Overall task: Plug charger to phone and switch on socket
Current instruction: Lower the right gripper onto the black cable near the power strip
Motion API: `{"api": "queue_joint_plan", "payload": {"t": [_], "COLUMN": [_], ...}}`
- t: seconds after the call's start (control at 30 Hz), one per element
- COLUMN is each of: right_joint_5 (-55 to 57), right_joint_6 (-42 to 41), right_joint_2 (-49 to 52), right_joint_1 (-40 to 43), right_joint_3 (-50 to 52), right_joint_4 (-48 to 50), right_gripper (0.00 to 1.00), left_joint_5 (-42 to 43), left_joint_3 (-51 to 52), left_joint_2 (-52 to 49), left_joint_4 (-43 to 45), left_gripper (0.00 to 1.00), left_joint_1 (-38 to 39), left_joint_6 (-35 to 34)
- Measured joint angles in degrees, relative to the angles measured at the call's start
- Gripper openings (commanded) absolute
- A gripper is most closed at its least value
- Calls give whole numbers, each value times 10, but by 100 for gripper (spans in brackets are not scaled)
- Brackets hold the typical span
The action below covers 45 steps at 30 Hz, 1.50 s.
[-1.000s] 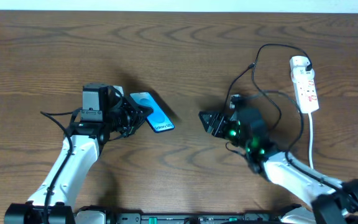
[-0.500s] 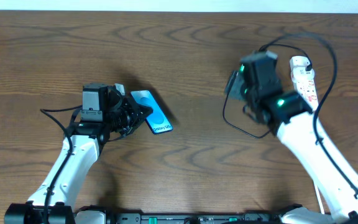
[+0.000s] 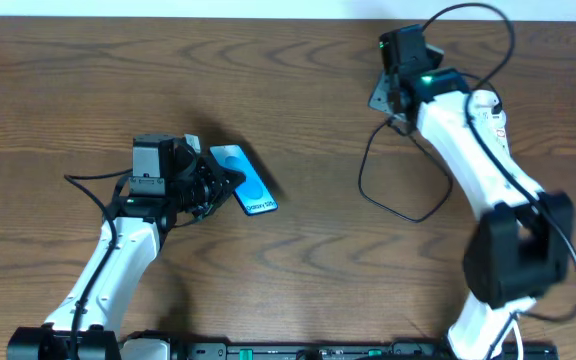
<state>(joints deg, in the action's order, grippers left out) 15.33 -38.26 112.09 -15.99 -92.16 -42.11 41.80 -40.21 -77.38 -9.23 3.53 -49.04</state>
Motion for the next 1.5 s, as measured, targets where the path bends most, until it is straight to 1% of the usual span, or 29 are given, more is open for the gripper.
{"api": "queue_joint_plan", "payload": {"t": [0.23, 0.5, 0.53, 0.63, 0.77, 0.83, 0.9, 0.97, 1.1, 1.17, 1.2, 1.23, 1.27, 1.33, 1.37, 1.4, 1.43, 1.47, 1.5], "right_joint_5": [0, 14, 16, 20, 28, 28, 25, 9, -67, -132, -147, -167, -177, -184, -181, -174, -165, -158, -153], "right_joint_6": [-23, -48, -49, -52, -54, -54, -47, -27, 47, 97, 111, 131, 142, 163, 171, 177, 179, 185, 189], "right_joint_2": [102, 160, 161, 165, 169, 170, 170, 171, 171, 167, 164, 160, 158, 153, 151, 148, 144, 141, 137], "right_joint_1": [0, 0, 0, 0, 0, 0, 0, 0, 0, -2, -4, -10, -16, -30, -39, -46, -55, -62, -68], "right_joint_3": [-1, -1, -2, -7, -9, -9, -9, -12, -26, -39, -39, -38, -36, -27, -20, -14, -6, -1, 4], "right_joint_4": [88, 93, 94, 95, 104, 107, 110, 110, 67, -8, -42, -98, -130, -173, -185, -188, -184, -179, -172], "right_gripper": [54, 51, 48, 35, 13, 4, 1, 1, 1, 2, 4, 11, 18, 25, 31, 40, 47, 51, 59], "left_joint_5": [0, 0, 0, 0, 0, 0, 0, 0, 0, 0, 0, 0, 0, 0, 0, 0, 0, 0, 0], "left_joint_3": [0, 0, 0, 0, 0, 0, 0, 0, 0, 0, 0, 0, 0, 0, 0, 0, 0, 0, 0], "left_joint_2": [0, 0, 0, 0, 0, 0, 0, 0, 0, 0, 0, 0, 0, 0, 0, 0, 0, 0, 0], "left_joint_4": [-11, -12, -12, -12, -12, -12, -12, -12, -12, -12, -12, -13, -13, -13, -13, -13, -13, -13, -13], "left_gripper": [7, 7, 8, 7, 7, 8, 7, 7, 8, 7, 7, 7, 8, 7, 7, 8, 8, 7, 7], "left_joint_1": [0, 0, 0, 0, 0, 0, 0, 0, 0, 0, 0, 0, 0, 0, 0, 0, 0, 0, 0], "left_joint_6": [0, 0, 0, 0, 0, 0, 0, 0, 0, 0, 0, 0, 0, 0, 0, 0, 0, 0, 0]}}
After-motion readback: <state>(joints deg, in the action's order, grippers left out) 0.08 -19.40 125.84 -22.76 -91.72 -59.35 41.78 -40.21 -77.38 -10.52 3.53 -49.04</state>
